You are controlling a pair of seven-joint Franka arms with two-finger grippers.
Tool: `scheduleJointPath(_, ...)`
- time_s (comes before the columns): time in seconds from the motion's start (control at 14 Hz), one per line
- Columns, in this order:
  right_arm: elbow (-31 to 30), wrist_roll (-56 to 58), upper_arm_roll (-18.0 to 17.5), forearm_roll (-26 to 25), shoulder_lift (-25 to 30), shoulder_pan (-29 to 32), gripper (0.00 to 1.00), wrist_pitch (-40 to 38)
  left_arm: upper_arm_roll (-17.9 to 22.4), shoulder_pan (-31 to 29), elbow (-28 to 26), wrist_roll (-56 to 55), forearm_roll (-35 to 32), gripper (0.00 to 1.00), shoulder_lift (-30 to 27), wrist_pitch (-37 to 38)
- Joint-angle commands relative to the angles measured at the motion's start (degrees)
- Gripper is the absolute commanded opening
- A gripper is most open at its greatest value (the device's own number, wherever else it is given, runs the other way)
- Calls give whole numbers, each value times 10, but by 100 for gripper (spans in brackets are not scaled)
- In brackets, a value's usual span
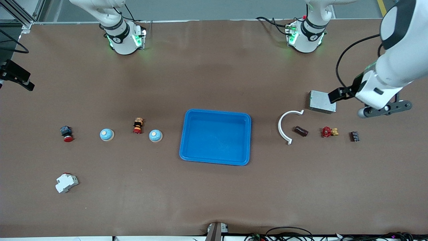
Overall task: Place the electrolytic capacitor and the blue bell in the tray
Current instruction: 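Reach the left gripper down to the dark capacitor beside the white clip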
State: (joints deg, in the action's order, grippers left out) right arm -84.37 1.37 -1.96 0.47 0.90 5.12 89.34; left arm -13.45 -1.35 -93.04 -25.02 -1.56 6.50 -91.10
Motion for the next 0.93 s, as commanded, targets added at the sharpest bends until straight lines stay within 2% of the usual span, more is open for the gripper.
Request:
scheduleJointPath(0.0, 14, 0, -7, 1, -6, 11, 100, -4, -18, -3, -2, -79, 14, 100, 15, -14)
scheduleJointPath(0.29, 14, -1, -8, 6, -22, 5, 100, -3, -45, -2, -2, -182, 14, 100, 53, -40)
scheduleJointPath(0.64, 14, -8, -10, 7, -56, -12, 100, -1, -52, 11, -5, -227, 12, 100, 78, -74)
scheduleJointPath(0.86, 15, -8, -11, 9, -108, -14, 100, 7, -52, 15, -15, -286, 12, 100, 103, -112)
